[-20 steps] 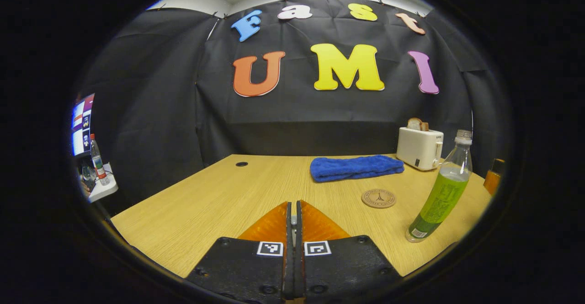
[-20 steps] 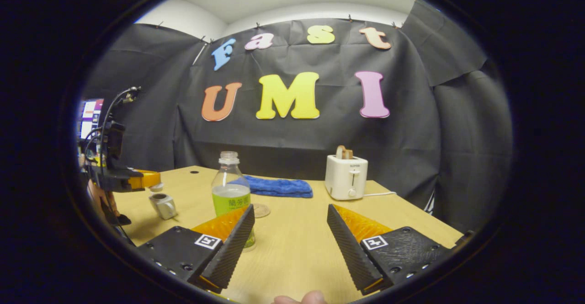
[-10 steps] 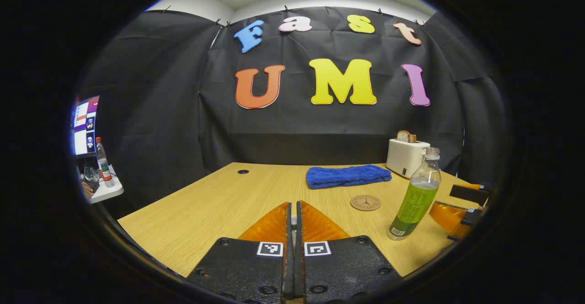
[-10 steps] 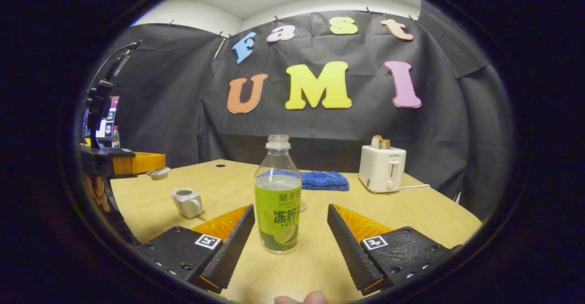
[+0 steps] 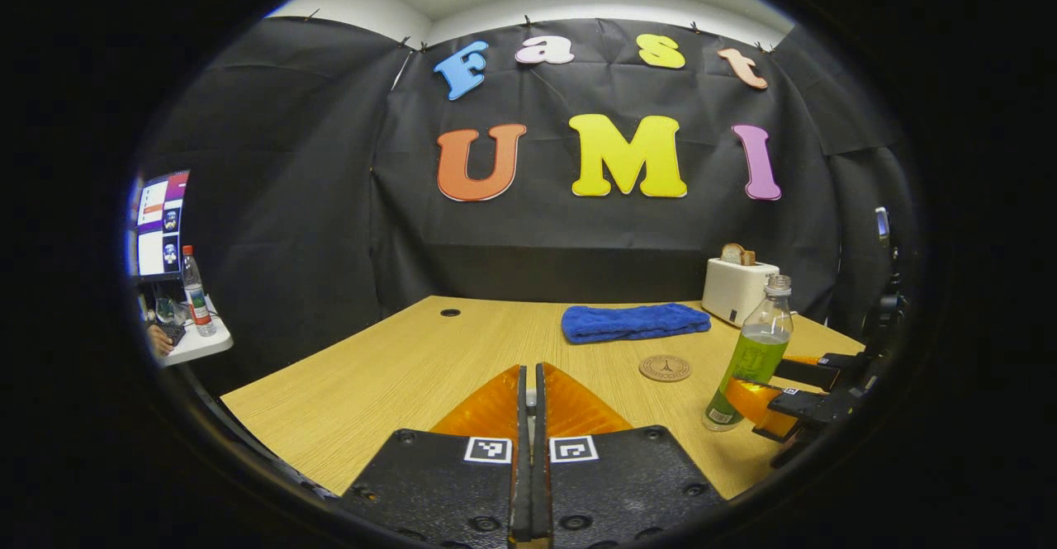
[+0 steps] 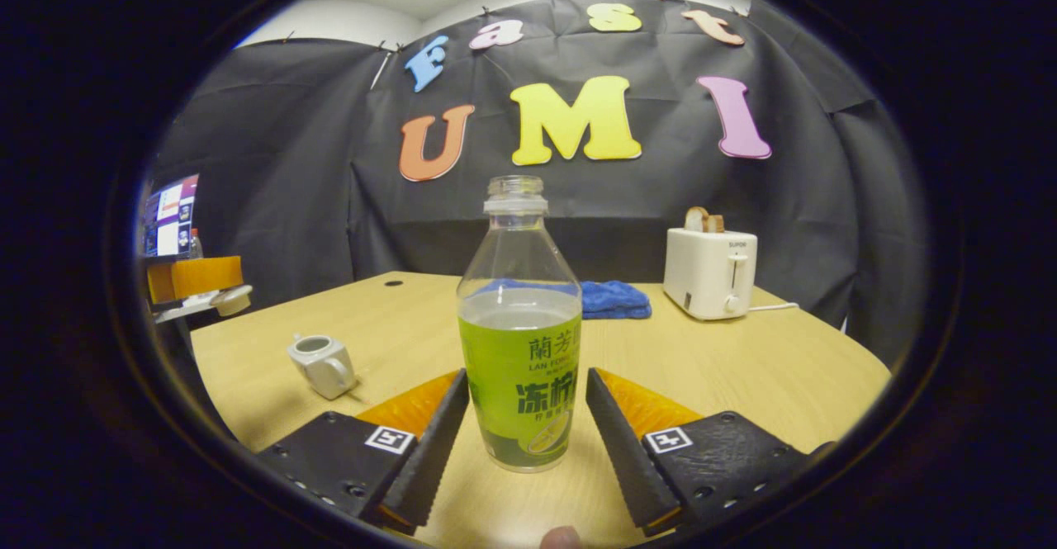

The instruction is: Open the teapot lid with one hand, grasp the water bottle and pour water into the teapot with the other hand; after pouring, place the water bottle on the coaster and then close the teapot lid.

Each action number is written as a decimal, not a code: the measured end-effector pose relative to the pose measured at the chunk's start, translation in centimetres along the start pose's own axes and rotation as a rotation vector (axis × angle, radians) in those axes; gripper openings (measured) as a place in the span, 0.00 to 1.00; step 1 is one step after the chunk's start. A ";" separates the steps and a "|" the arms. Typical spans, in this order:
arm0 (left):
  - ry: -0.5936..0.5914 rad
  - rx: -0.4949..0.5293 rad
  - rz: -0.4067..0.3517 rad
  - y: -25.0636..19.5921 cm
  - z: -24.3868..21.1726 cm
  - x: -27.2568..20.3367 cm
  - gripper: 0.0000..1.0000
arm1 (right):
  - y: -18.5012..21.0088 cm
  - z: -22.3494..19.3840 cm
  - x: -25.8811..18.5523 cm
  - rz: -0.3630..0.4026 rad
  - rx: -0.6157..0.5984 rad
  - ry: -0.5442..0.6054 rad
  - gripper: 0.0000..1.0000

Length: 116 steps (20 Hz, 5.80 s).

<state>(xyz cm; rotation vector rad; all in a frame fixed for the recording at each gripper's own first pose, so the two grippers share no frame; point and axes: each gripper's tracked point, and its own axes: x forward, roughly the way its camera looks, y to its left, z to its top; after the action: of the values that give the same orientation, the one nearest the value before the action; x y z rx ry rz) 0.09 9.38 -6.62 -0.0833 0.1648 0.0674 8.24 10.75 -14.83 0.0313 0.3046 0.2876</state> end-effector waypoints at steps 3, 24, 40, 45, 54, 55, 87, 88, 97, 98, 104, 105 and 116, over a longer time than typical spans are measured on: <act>0.008 -0.011 -0.005 0.3 -0.3 0.2 0.02 | 0.2 0.1 0.0 0.001 -0.026 0.005 0.76; -0.028 -0.037 -0.044 4.4 0.4 2.4 0.02 | 5.2 3.6 4.0 0.130 -1.077 0.162 0.72; -0.020 0.004 -0.067 6.7 -0.8 2.4 0.02 | 8.7 5.0 6.7 0.056 -1.619 0.053 0.72; -0.016 -0.007 -0.055 7.6 -1.2 2.7 0.02 | 9.4 5.6 7.1 0.046 -1.721 0.018 0.72; -0.004 -0.002 -0.056 8.0 -1.5 2.5 0.02 | 11.1 7.1 7.6 0.015 -1.915 -0.076 0.72; -0.004 -0.003 -0.055 8.1 -1.6 2.5 0.02 | 11.2 7.2 7.6 0.014 -1.931 -0.083 0.72; 0.006 -0.001 -0.069 7.7 -1.7 2.4 0.02 | 12.8 8.8 6.6 -0.042 -2.116 -0.187 0.71; 0.006 -0.001 -0.069 7.7 -1.7 2.3 0.02 | 12.9 8.7 6.7 -0.042 -2.115 -0.188 0.71; 0.000 -0.005 -0.056 8.3 -1.4 2.2 0.02 | 12.6 8.1 6.9 0.003 -2.054 -0.176 0.72; -0.004 -0.004 -0.052 8.4 -1.4 2.3 0.02 | 12.4 7.9 7.1 0.025 -2.011 -0.160 0.73; -0.005 -0.011 -0.047 7.8 -1.2 2.3 0.02 | 11.3 5.2 7.3 0.159 -1.637 -0.027 0.71; -0.009 -0.010 -0.045 7.7 -0.9 2.2 0.02 | 11.2 4.9 7.0 0.181 -1.547 -0.008 0.74; -0.052 0.030 -0.111 1.6 1.8 1.3 0.02 | 7.6 10.1 6.3 0.203 -0.599 -0.048 0.71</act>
<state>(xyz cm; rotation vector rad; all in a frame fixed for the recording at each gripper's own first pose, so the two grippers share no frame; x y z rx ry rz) 1.55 11.24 -5.18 -0.0604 0.1092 -0.0432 14.91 19.94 -6.43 -0.5228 0.1580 0.5697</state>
